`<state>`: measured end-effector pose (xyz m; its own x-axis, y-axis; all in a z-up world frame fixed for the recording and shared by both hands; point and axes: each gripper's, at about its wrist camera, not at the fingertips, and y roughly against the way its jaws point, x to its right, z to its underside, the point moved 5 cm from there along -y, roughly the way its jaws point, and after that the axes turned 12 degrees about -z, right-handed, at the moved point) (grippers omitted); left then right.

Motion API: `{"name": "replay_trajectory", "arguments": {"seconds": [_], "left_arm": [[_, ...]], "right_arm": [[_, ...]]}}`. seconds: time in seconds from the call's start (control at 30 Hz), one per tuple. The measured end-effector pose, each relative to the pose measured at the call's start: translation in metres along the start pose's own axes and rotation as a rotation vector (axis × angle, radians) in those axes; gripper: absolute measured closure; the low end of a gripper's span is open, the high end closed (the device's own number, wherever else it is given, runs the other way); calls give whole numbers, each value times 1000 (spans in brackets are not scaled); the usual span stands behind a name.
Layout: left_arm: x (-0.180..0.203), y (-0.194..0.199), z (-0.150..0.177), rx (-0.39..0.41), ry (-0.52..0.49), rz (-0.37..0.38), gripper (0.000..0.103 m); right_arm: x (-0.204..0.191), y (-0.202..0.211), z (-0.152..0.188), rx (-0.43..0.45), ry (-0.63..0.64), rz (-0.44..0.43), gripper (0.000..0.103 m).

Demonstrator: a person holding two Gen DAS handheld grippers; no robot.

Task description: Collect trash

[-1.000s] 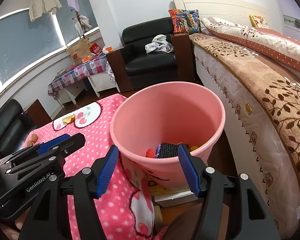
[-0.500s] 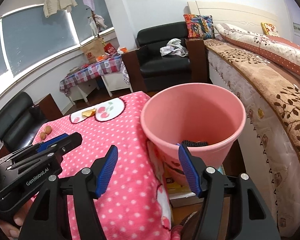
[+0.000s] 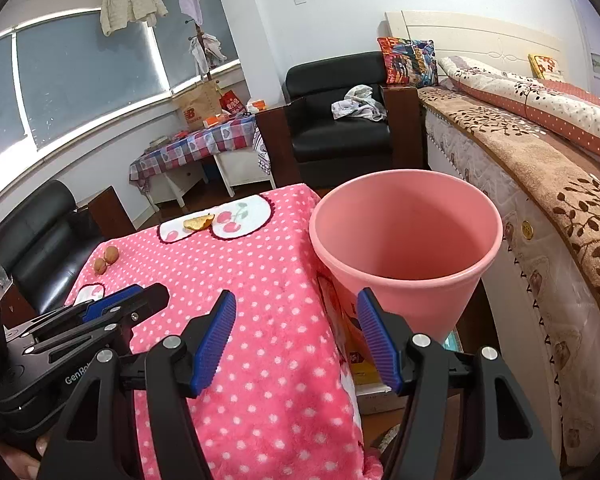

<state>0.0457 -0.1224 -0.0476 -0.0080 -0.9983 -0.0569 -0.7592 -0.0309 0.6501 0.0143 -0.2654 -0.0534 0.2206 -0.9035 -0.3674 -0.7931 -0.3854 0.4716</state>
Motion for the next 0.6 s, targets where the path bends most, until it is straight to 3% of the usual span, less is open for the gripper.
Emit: {"name": "replay_trajectory", "arguments": {"seconds": [0.6], "left_arm": [[0,2,2,-7,12,8,74]], "right_arm": [[-1,5,-1,5,1,-7,41]]}}
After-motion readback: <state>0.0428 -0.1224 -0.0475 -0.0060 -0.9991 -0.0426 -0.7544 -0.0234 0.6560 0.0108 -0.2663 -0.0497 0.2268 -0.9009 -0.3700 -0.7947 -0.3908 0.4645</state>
